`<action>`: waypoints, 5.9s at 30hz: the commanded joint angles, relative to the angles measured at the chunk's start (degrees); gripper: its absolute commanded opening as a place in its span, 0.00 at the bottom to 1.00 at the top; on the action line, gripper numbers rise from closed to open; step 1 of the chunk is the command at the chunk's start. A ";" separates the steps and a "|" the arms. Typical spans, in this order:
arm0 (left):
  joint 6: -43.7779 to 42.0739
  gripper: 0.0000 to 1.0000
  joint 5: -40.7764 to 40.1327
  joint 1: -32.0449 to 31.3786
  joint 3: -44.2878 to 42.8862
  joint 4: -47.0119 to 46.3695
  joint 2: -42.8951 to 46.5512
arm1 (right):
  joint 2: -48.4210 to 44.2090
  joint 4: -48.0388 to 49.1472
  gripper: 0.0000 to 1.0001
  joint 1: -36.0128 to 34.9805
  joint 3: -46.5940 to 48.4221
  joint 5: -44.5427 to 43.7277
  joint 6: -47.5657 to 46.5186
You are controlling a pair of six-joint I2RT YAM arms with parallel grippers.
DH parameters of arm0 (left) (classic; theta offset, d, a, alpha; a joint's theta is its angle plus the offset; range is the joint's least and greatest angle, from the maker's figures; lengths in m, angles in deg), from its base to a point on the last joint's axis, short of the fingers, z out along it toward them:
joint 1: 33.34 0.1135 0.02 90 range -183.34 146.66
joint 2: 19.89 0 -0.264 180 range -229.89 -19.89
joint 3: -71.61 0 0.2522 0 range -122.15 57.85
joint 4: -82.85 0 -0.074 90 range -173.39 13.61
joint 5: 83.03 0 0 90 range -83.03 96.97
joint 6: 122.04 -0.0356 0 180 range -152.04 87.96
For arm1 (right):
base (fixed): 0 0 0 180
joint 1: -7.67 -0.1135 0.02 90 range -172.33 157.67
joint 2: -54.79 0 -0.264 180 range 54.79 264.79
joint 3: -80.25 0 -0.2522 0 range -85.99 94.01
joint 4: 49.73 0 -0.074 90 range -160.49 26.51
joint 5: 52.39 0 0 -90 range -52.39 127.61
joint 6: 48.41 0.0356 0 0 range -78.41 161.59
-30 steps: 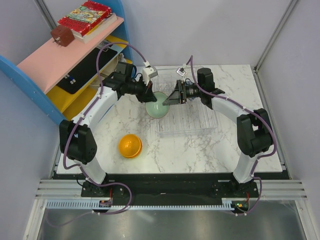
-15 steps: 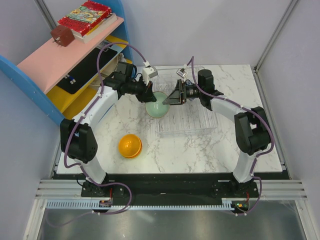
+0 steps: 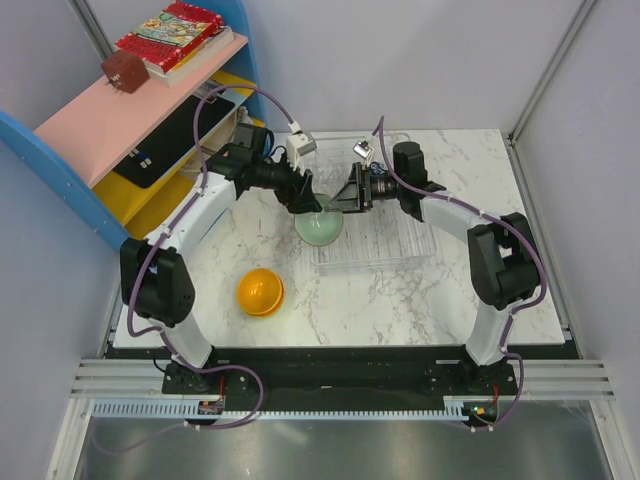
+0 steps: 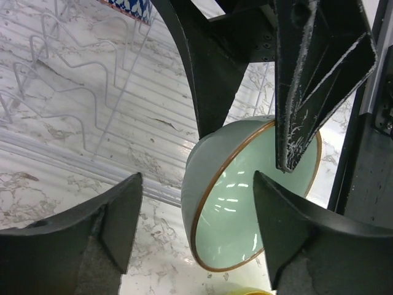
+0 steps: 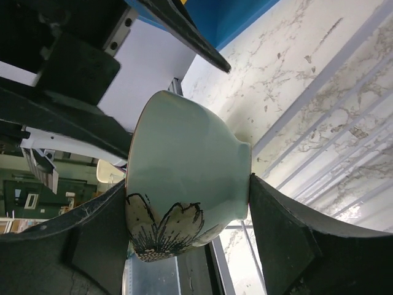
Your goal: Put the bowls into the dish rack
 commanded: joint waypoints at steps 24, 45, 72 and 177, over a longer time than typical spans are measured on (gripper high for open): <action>-0.64 0.90 4.18 21.74 25.31 -4.33 20.27 | -2.46 -28.61 0.00 1.95 20.76 -43.44 -19.76; -1.08 0.89 8.67 27.46 31.99 -7.75 20.71 | 6.77 -31.78 0.00 -14.31 35.79 -88.18 -32.16; -1.17 0.89 9.81 27.72 32.70 -8.37 19.92 | 13.10 -28.97 0.00 -17.39 39.31 -97.77 -37.08; -41.52 0.84 -0.65 23.59 36.92 17.21 21.95 | -14.14 -57.53 0.98 -16.78 24.54 -59.54 -56.16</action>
